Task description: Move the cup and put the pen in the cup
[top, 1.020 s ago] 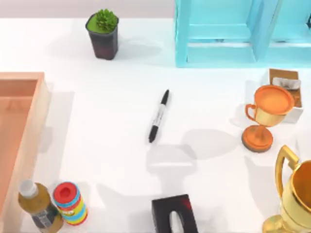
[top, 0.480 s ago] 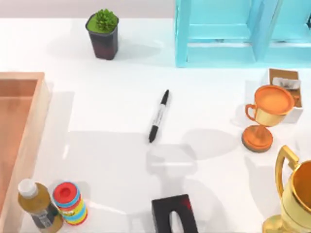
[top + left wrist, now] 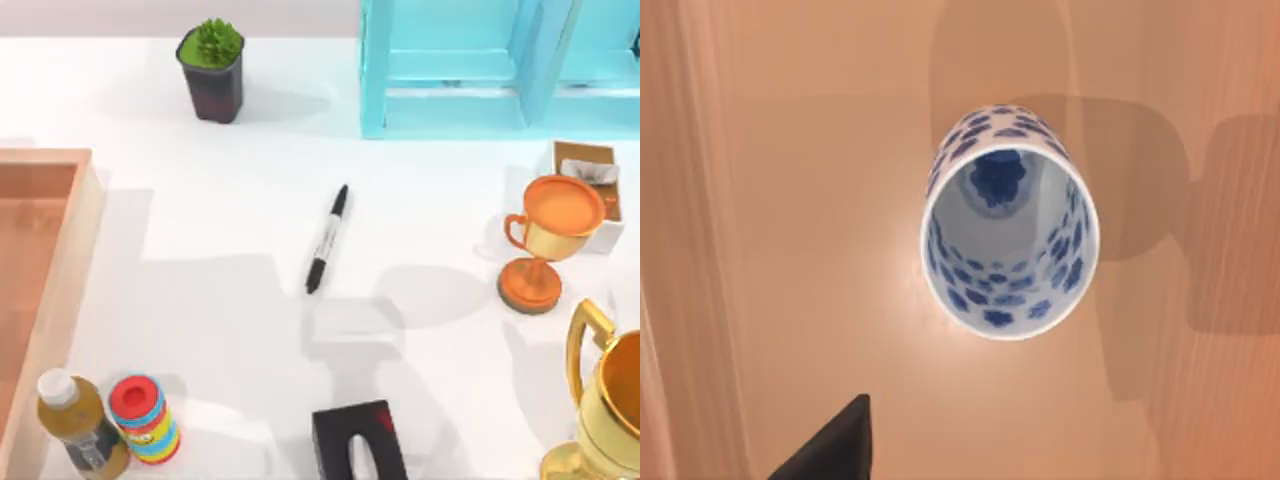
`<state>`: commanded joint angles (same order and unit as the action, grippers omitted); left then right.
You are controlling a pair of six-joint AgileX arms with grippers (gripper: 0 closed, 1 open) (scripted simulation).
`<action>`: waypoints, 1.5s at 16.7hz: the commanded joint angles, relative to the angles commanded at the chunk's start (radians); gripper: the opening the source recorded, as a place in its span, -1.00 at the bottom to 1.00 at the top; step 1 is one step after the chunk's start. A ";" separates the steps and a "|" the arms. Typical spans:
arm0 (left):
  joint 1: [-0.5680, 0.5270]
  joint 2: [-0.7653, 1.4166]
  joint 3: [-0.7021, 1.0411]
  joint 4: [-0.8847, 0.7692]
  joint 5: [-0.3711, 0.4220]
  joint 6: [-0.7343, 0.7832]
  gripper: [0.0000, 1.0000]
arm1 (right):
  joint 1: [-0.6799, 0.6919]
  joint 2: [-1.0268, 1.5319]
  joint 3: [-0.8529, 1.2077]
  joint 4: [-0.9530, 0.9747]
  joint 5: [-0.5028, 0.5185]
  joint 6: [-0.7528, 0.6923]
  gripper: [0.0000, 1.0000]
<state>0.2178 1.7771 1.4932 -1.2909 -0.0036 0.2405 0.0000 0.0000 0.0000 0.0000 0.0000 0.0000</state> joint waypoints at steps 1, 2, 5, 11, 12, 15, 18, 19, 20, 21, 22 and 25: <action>0.000 0.001 -0.003 0.003 0.000 0.000 1.00 | 0.000 0.000 0.000 0.000 0.000 0.000 1.00; 0.002 0.005 -0.015 0.016 0.000 -0.001 1.00 | 0.000 0.000 0.000 0.000 0.000 0.000 1.00; 0.004 0.028 -0.096 0.116 0.000 0.000 1.00 | 0.000 0.000 0.000 0.000 0.000 0.000 1.00; 0.010 0.086 -0.286 0.373 0.001 0.006 1.00 | 0.000 0.000 0.000 0.000 0.000 0.000 1.00; 0.010 0.089 -0.295 0.382 0.001 0.007 1.00 | 0.000 0.000 0.000 0.000 0.000 0.000 1.00; 0.010 0.089 -0.296 0.383 0.001 0.007 1.00 | 0.000 0.000 0.000 0.000 0.000 0.000 1.00; 0.010 0.089 -0.296 0.383 0.001 0.007 0.70 | 0.000 0.000 0.000 0.000 0.000 0.000 1.00; 0.010 0.089 -0.296 0.383 0.001 0.007 0.55 | 0.000 0.000 0.000 0.000 0.000 0.000 1.00; 0.010 0.089 -0.296 0.383 0.001 0.007 0.40 | 0.000 0.000 0.000 0.000 0.000 0.000 1.00; 0.010 0.089 -0.296 0.383 0.001 0.007 0.25 | 0.000 0.000 0.000 0.000 0.000 0.000 1.00; 0.010 0.089 -0.296 0.383 0.001 0.007 0.10 | 0.000 0.000 0.000 0.000 0.000 0.000 1.00; 0.010 0.089 -0.296 0.383 0.001 0.007 -0.36 | 0.000 0.000 0.000 0.000 0.000 0.000 1.00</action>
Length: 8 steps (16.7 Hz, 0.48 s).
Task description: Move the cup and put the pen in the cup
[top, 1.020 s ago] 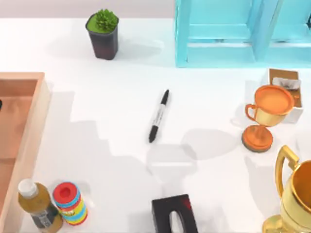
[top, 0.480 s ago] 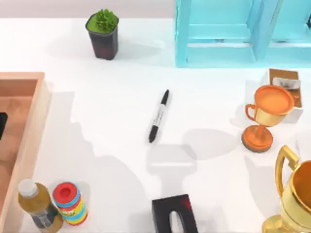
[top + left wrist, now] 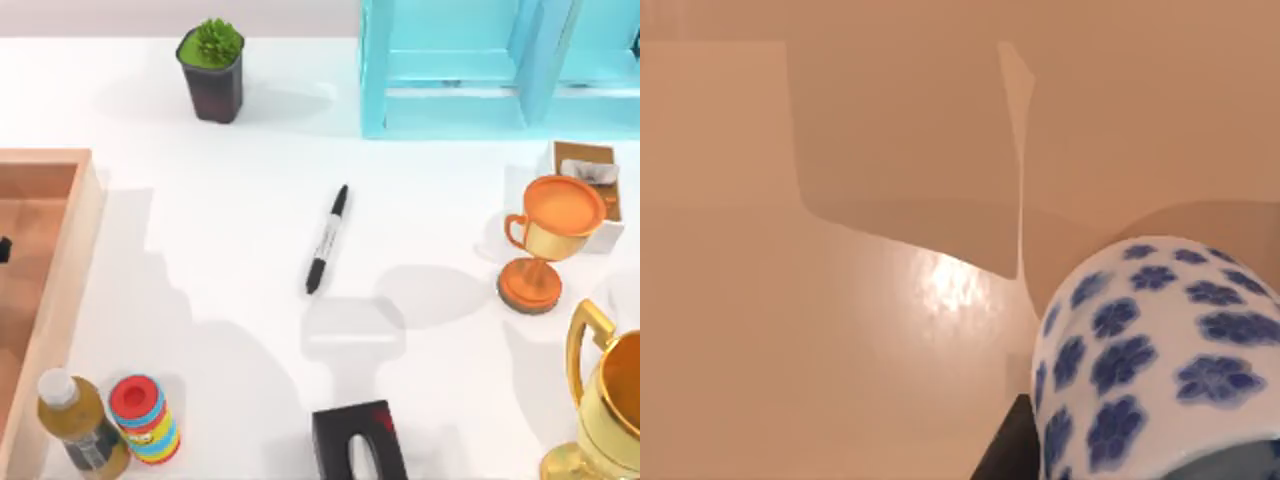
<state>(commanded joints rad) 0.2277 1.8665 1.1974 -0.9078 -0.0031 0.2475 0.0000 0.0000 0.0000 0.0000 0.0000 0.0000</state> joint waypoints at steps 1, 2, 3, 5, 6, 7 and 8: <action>0.000 0.000 0.000 0.000 0.000 0.000 -0.51 | 0.000 0.000 0.000 0.000 0.000 0.000 1.00; 0.000 0.000 0.000 0.000 0.000 0.000 -0.66 | 0.000 0.000 0.000 0.000 0.000 0.000 1.00; 0.000 0.000 0.000 0.000 0.000 0.000 -0.81 | 0.000 0.000 0.000 0.000 0.000 0.000 1.00; 0.000 0.000 0.000 0.000 0.000 0.000 -1.00 | 0.000 0.000 0.000 0.000 0.000 0.000 1.00; 0.000 0.000 0.000 0.000 0.000 0.000 -1.00 | 0.000 0.000 0.000 0.000 0.000 0.000 1.00; 0.000 0.000 0.000 0.000 0.000 0.000 -1.00 | 0.000 0.000 0.000 0.000 0.000 0.000 1.00; 0.000 0.000 0.000 0.000 0.000 0.000 -1.00 | 0.000 0.000 0.000 0.000 0.000 0.000 1.00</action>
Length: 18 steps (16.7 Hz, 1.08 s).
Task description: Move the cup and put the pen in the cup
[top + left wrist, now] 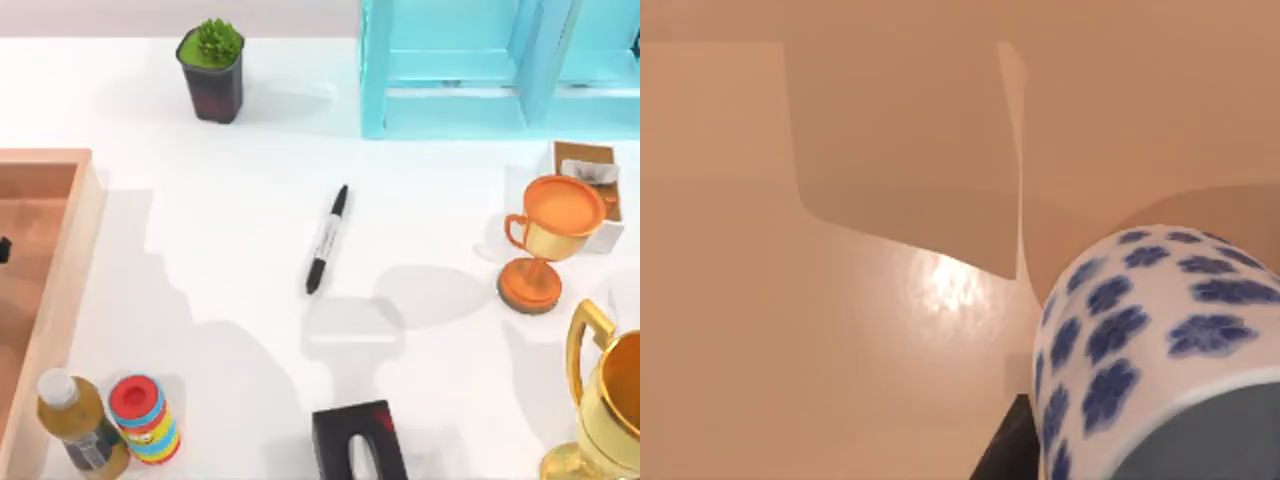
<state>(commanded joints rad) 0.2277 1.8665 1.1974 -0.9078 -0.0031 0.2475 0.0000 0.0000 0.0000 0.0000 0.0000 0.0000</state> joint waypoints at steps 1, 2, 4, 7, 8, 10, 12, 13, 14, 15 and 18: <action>0.000 0.000 0.000 0.000 0.000 0.000 -1.00 | 0.000 0.000 0.000 0.000 0.000 0.000 1.00; 0.000 0.000 0.000 0.000 0.000 0.000 -1.00 | 0.000 0.000 0.000 0.000 0.000 0.000 1.00; 0.000 0.000 0.000 0.000 0.000 0.000 -1.00 | 0.000 0.000 0.000 0.000 0.000 0.000 1.00; -0.004 -0.004 0.013 -0.004 -0.003 -0.011 -1.00 | 0.000 0.000 0.000 0.000 0.000 0.000 1.00; -0.005 -0.006 0.036 -0.010 -0.008 -0.032 -1.00 | 0.000 0.000 0.000 0.000 0.000 0.000 1.00; -0.007 -0.011 0.107 -0.027 -0.017 -0.095 -1.00 | 0.000 0.000 0.000 0.000 0.000 0.000 1.00; -0.019 -0.022 0.190 -0.059 -0.021 -0.167 -1.00 | 0.000 0.000 0.000 0.000 0.000 0.000 1.00; -0.036 -0.028 0.229 -0.087 -0.020 -0.199 -1.00 | 0.000 0.000 0.000 0.000 0.000 0.000 1.00; -0.062 -0.033 0.264 -0.126 -0.018 -0.228 -1.00 | 0.000 0.000 0.000 0.000 0.000 0.000 1.00; -0.098 -0.038 0.294 -0.175 -0.013 -0.256 -1.00 | 0.000 0.000 0.000 0.000 0.000 0.000 1.00; -0.238 -0.054 0.366 -0.353 0.000 -0.329 -1.00 | 0.000 0.000 0.000 0.000 0.000 0.000 1.00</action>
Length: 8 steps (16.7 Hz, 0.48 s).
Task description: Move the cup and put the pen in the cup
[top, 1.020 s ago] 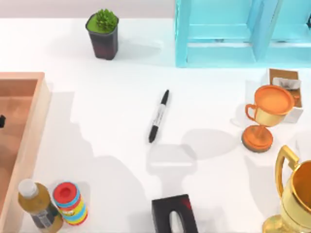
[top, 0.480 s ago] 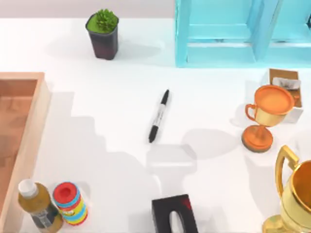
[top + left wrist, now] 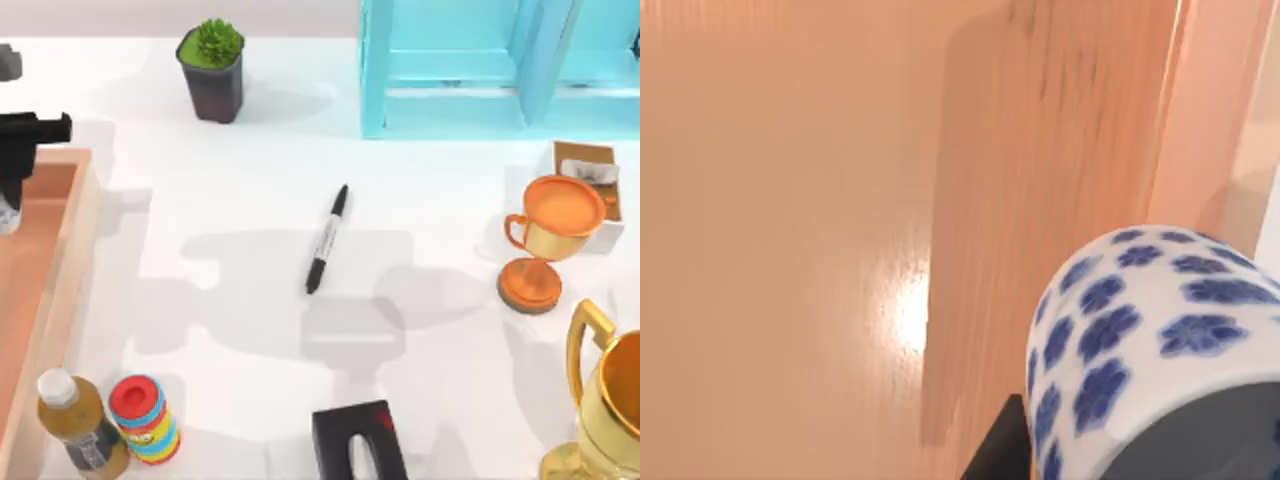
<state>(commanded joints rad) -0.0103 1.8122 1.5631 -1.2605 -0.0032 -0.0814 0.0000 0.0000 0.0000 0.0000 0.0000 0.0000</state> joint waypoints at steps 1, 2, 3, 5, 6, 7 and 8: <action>-0.051 -0.005 0.019 -0.056 0.003 -0.022 -1.00 | 0.000 0.000 0.000 0.000 0.000 0.000 1.00; -0.100 -0.011 0.038 -0.106 0.004 -0.046 -1.00 | 0.000 0.000 0.000 0.000 0.000 0.000 1.00; -0.142 -0.018 0.057 -0.148 0.004 -0.071 -1.00 | 0.000 0.000 0.000 0.000 0.000 0.000 1.00; -0.203 -0.033 0.101 -0.209 0.003 -0.117 -1.00 | 0.000 0.000 0.000 0.000 0.000 0.000 1.00; -0.221 -0.037 0.118 -0.225 0.003 -0.130 -1.00 | 0.000 0.000 0.000 0.000 0.000 0.000 1.00; -0.228 -0.039 0.125 -0.231 0.002 -0.136 -1.00 | 0.000 0.000 0.000 0.000 0.000 0.000 1.00; -0.228 -0.039 0.125 -0.231 0.002 -0.136 -1.00 | 0.000 0.000 0.000 0.000 0.000 0.000 1.00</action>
<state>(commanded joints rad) -0.2387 1.7734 1.6883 -1.4919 -0.0009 -0.2174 0.0000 0.0000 0.0000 0.0000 0.0000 0.0000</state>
